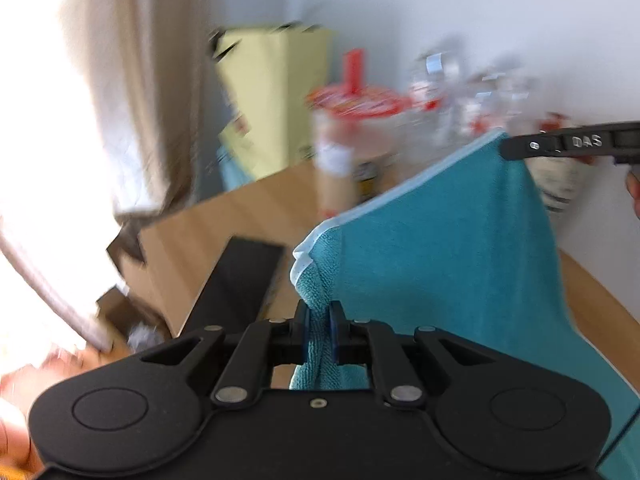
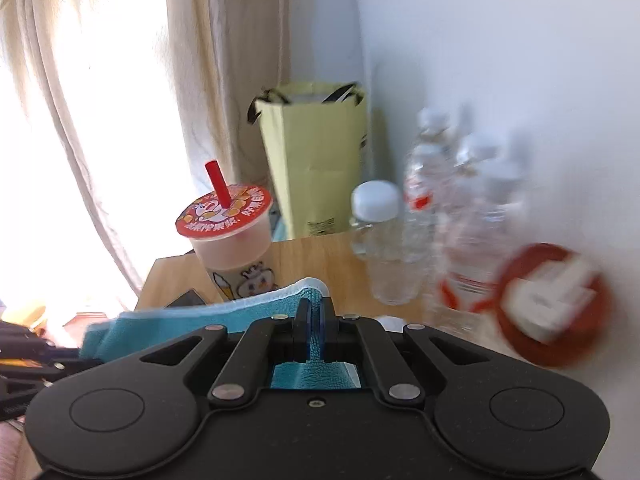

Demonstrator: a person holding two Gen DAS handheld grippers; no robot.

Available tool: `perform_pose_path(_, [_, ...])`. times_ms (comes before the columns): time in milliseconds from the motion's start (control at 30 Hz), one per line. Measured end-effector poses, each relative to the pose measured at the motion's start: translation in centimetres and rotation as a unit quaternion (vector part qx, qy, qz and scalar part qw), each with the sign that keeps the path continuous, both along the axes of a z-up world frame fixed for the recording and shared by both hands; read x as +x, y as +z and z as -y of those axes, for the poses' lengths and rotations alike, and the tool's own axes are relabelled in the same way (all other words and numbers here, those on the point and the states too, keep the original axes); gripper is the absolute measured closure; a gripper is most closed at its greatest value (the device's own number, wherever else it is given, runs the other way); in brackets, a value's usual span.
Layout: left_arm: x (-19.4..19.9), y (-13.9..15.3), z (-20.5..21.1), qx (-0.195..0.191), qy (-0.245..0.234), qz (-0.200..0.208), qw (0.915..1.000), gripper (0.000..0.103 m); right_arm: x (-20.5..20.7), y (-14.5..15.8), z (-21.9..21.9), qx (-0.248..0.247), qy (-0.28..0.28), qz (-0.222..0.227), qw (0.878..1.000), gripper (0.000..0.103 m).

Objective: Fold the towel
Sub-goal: 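Grasp the towel edge with the left gripper while the right gripper grasps another edge, lift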

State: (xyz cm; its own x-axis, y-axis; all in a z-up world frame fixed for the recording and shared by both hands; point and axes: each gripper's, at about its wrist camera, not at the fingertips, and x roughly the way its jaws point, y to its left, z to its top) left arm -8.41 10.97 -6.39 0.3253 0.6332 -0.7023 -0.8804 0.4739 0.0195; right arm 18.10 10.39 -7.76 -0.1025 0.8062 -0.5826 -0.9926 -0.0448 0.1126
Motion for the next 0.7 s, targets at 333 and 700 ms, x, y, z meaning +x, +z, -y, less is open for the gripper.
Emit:
perform_pose_path(333, [2.5, 2.1, 10.8, -0.022, -0.124, 0.026, 0.9916, 0.094, 4.9, 1.2, 19.1, 0.016, -0.102, -0.032, 0.994, 0.1])
perform_pose_path(700, [7.7, 2.3, 24.6, -0.068, -0.328, 0.045, 0.9411, 0.094, 7.2, 0.4, 35.6, 0.017, -0.22, -0.049, 0.974, 0.1])
